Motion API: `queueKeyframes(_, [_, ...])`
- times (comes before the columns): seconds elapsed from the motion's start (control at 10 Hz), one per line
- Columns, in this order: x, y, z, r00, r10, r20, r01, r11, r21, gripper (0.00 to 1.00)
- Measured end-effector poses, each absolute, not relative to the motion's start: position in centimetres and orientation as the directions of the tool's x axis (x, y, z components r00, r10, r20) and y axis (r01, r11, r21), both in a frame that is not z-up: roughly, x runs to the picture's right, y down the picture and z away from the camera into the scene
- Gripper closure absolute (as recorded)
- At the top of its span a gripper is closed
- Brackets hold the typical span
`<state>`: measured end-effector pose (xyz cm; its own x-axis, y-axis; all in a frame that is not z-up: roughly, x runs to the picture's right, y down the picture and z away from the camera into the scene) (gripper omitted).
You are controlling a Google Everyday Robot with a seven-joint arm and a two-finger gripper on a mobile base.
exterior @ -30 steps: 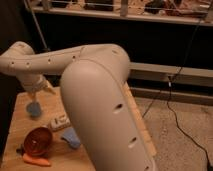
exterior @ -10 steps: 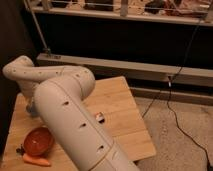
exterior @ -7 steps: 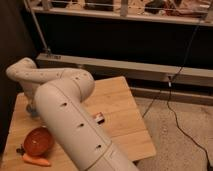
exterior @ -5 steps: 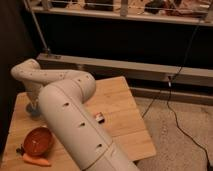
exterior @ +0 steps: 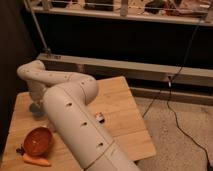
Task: Pick up the ceramic cup
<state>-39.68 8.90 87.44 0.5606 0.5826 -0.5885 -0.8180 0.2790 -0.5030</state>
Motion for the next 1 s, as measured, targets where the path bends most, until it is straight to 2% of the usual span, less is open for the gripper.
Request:
queueKeyframes(0.5, [-37.7,4.4,84.4,0.555,0.617,-0.558,-0.816,0.274,-0.509,1.0])
queueKeyframes(1.0, [-33.8,0.8,79.3,0.561,0.652,-0.51,-0.804,0.285,-0.521,1.0])
